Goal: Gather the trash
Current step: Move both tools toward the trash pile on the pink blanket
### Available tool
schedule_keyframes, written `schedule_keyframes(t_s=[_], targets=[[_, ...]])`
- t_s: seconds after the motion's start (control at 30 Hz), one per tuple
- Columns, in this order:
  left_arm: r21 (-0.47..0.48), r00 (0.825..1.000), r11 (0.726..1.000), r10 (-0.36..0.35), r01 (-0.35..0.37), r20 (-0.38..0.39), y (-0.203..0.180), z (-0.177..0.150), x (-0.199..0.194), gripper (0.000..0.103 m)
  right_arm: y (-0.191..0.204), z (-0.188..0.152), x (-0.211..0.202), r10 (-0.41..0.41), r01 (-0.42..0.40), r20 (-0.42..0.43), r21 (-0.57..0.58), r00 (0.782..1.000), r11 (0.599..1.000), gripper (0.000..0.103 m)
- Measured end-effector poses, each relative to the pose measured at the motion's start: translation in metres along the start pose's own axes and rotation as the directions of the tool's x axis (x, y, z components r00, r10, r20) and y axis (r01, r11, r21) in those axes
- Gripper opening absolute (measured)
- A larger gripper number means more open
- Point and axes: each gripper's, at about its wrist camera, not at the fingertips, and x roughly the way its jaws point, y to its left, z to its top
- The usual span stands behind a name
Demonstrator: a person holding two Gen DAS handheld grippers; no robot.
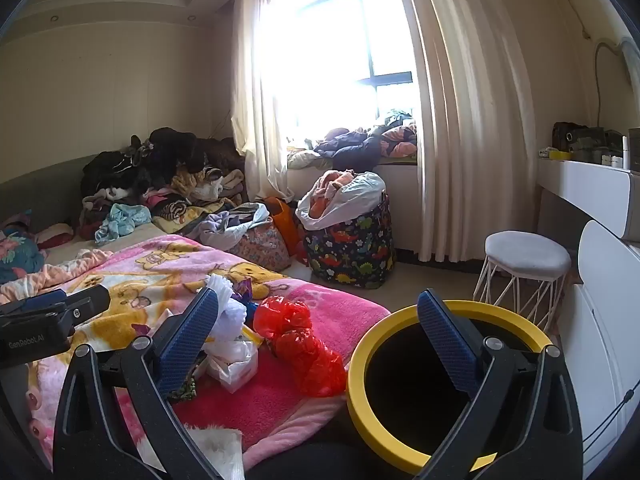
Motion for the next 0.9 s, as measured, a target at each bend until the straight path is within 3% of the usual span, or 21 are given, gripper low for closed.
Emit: schedule_keyframes(t_s=[0.9], targets=[[-0.002,1.000,1.000,-0.001,0.001,0.003,0.0001,0.0001,0.0000,0.092,-0.0007,-0.0010,0.0001,-0.001,0.001,0.005,0.003,1.000,1.000,0.097]])
